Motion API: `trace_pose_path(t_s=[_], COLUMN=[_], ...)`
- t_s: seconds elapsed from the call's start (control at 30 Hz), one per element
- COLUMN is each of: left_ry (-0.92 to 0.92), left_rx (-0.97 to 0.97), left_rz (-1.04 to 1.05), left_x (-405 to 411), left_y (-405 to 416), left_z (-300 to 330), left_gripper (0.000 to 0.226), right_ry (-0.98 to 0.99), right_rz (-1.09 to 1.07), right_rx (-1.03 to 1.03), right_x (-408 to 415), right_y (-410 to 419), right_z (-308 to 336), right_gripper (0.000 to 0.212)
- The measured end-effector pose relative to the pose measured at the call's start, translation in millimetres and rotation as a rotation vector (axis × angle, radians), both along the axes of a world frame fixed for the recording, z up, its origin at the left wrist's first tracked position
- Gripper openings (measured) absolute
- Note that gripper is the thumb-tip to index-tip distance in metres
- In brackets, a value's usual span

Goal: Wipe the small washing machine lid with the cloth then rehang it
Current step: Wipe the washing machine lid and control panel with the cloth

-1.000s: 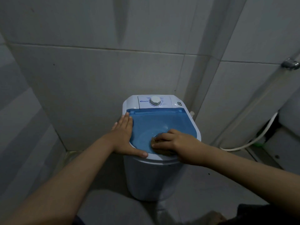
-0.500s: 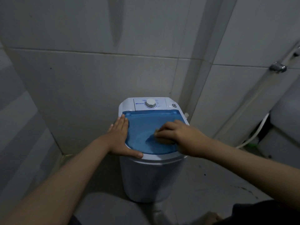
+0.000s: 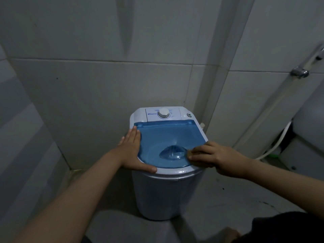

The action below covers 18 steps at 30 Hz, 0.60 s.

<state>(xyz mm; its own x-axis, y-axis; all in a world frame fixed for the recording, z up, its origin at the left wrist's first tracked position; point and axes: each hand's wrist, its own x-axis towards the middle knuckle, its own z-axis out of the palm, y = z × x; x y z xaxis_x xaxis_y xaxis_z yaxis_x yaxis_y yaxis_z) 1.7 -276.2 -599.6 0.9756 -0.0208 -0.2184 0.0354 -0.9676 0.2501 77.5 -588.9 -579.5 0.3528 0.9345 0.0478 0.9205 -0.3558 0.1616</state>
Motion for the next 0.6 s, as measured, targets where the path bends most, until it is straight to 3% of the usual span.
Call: trace_pose_path(t_s=[0.1, 0.17, 0.23, 0.33, 0.4, 0.47, 0.53, 0.6], left_ry=[-0.002, -0.006, -0.035, -0.208, -0.403, -0.558, -0.596, -0.569], left_rx=[0.001, 0.0, -0.039, -0.32, -0.54, -0.641, -0.637, -0.649], left_rz=[0.015, 0.026, 0.001, 0.004, 0.035, 0.033, 0.013, -0.009], left_x=[-2.3, -5.5, -10.6, -23.1, -32.0, -36.8, -35.0, -30.2], left_y=[-1.5, -3.3, -10.4, -38.6, -62.4, -81.4, -92.7, -97.8], left_z=[2.0, 6.8, 18.2, 46.4, 68.1, 86.3, 97.5, 103.7], left_gripper=[0.16, 0.16, 0.159, 0.142, 0.114, 0.09, 0.078, 0.073], right_ry=[0.011, 0.146, 0.402, 0.938, 1.219, 1.443, 1.546, 1.54], right_rz=[-0.168, -0.339, -0.503, -0.665, -0.684, -0.661, -0.612, -0.562], right_rx=[-0.053, 0.028, 0.37, 0.865, 1.033, 1.18, 1.271, 1.291], right_x=[13.4, 12.9, 1.9, -22.3, -34.6, -41.7, -43.8, -39.9], right_y=[-4.2, 2.3, 15.3, 31.9, 41.4, 49.0, 54.2, 57.7], right_z=[18.9, 32.0, 46.1, 65.4, 74.4, 84.0, 93.9, 100.1], right_gripper=[0.07, 0.057, 0.046, 0.047, 0.035, 0.024, 0.018, 0.026])
